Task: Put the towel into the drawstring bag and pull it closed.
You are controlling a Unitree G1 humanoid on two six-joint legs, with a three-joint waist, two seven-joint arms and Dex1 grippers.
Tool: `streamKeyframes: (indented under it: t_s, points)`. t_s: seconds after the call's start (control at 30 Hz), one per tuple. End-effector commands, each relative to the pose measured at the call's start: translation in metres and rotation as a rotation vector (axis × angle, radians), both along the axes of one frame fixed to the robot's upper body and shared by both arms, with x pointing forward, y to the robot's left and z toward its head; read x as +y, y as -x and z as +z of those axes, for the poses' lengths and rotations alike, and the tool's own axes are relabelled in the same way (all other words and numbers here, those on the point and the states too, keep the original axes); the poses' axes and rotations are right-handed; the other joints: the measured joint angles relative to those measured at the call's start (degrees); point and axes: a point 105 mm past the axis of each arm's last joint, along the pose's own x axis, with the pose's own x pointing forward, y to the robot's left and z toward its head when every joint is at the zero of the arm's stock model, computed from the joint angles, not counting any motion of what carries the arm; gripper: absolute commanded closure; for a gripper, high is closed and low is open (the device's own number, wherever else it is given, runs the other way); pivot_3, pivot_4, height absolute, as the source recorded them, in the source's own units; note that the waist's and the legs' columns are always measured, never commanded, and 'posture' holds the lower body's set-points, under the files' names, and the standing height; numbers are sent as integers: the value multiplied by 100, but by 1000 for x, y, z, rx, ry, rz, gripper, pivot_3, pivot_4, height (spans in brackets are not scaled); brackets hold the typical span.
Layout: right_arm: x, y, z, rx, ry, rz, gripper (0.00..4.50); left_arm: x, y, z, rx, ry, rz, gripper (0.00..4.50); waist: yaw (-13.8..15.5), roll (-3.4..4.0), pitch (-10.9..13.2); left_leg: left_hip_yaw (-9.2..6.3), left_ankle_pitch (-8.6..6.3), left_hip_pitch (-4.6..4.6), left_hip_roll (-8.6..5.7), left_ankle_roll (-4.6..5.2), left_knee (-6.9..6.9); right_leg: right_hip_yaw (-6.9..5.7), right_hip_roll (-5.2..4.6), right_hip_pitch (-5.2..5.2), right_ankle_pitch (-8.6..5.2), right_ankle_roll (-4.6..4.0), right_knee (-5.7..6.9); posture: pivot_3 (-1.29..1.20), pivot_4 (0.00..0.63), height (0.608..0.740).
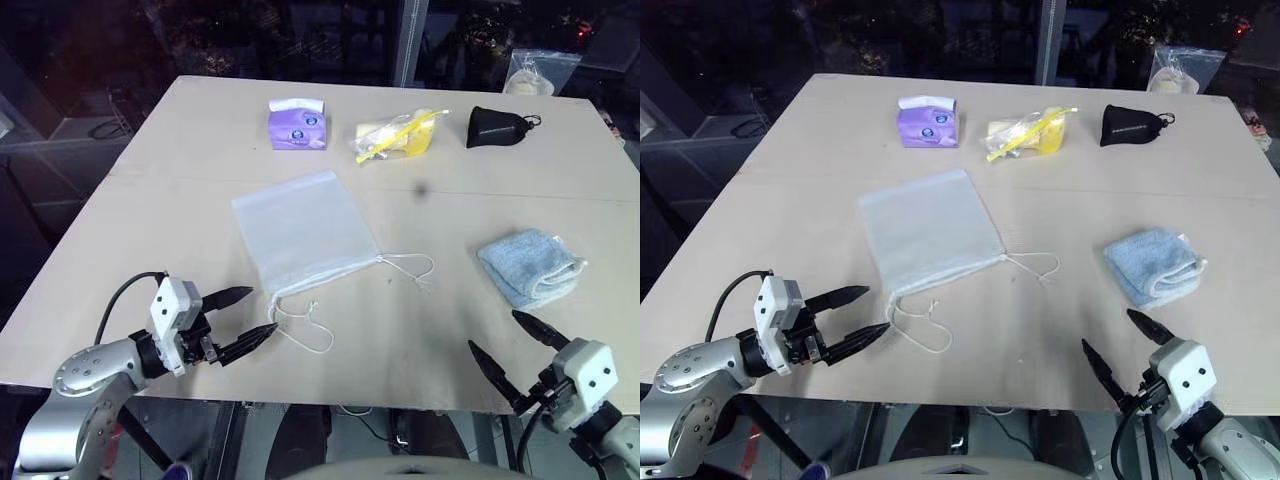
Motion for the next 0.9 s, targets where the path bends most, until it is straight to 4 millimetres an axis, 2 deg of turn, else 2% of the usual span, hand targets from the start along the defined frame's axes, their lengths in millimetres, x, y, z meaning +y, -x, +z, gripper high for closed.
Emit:
streamKeyframes:
  t_s: [0.03, 0.13, 0.23, 0.37, 0.57, 0.9]
  points:
    - [9, -7, 14, -82, 20, 50, 0, -9, -12, 19, -123, -54, -43, 63, 12, 0, 0, 2, -4, -1, 0, -3, 0, -1, 4, 0, 0, 0, 0, 0, 150, 740]
    - [33, -12, 23, -128, 25, 168, 0, -28, -33, 25, -248, -234, -83, 63, 105, 0, 2, -11, -11, -10, 10, -7, 2, -15, 50, -2, -4, -1, -2, 0, 150, 740]
    - [45, -12, 23, -121, 36, 232, 0, -44, -42, 26, -351, -328, -124, 63, 130, 28, -14, -15, -10, 0, 14, -7, -3, -15, 61, 2, -8, 6, 3, 0, 150, 740]
    - [55, -6, 24, -114, 39, 250, 0, -46, -48, 16, -401, -408, -145, 63, 125, 25, -14, -1, -10, 0, 13, -7, -2, -7, 60, 3, -8, 7, 2, 0, 150, 740]
    - [56, -1, 24, -102, 36, 212, 0, -51, -69, -2, -512, -537, -102, 63, 141, 25, -15, -2, -10, 2, 13, -7, 20, -7, 58, 10, -16, 24, 8, 0, 150, 740]
    - [60, -1, 25, -91, 30, 187, 0, -60, -93, -4, -517, -501, -55, 63, 137, 19, -18, -1, -10, 7, 14, -7, 51, -6, 54, 9, -16, 24, 52, 0, 150, 740]
